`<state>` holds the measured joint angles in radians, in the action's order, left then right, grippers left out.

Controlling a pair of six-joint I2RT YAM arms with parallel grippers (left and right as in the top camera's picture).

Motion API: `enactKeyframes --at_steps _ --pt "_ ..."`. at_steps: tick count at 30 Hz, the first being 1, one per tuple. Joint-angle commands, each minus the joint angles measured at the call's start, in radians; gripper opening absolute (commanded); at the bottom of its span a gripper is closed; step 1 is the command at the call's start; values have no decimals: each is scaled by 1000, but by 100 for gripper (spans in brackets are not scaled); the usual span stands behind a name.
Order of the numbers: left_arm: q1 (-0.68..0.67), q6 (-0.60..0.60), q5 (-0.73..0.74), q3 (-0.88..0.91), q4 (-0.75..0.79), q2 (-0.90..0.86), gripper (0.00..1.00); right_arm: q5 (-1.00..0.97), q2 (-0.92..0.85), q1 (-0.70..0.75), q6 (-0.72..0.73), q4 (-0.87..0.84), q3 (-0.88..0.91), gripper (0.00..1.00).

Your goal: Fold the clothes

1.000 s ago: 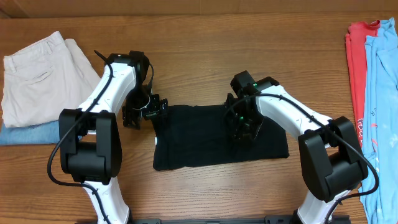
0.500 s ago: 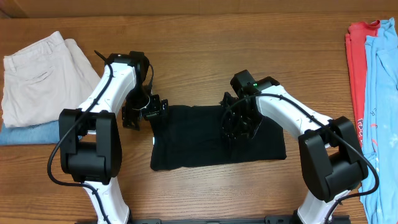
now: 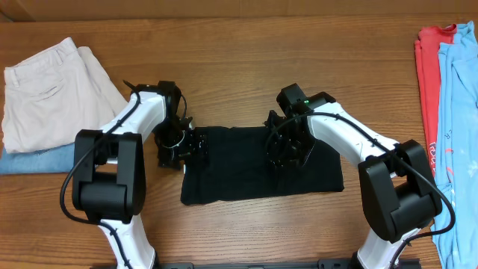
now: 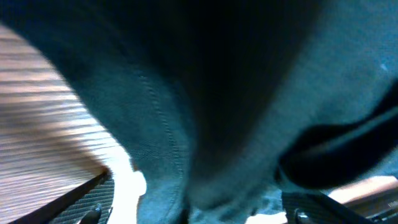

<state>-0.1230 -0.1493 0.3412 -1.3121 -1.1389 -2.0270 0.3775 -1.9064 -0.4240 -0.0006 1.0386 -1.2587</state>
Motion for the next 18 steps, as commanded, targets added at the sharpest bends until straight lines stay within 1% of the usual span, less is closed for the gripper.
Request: enactKeyframes --at_steps 1,2,3,4,6,7,8,11,15,18 --pt "-21 49 76 65 64 19 80 5 32 4 -7 -10 -24 47" --pt "-25 48 76 73 77 19 75 5 32 4 -7 -10 -24 47" --pt "-29 48 75 79 86 19 68 5 32 4 -7 -10 -24 47" --pt "-32 48 75 85 95 19 58 5 32 4 -7 -9 -24 47" --pt "-35 47 74 87 103 19 42 5 32 4 -7 -9 -24 47" --pt "-35 44 73 87 108 19 36 5 32 4 -7 -9 -24 47" --pt "-35 42 69 86 112 19 27 5 32 4 -7 -9 -24 47" --pt "-30 12 -5 85 114 19 4 5 32 4 -7 -9 -24 47" --pt "-4 3 -138 57 60 23 4 -10 32 4 -7 -10 -32 47" --pt "33 -6 -217 8 8 34 4 -23 33 5 -7 2 -75 48"
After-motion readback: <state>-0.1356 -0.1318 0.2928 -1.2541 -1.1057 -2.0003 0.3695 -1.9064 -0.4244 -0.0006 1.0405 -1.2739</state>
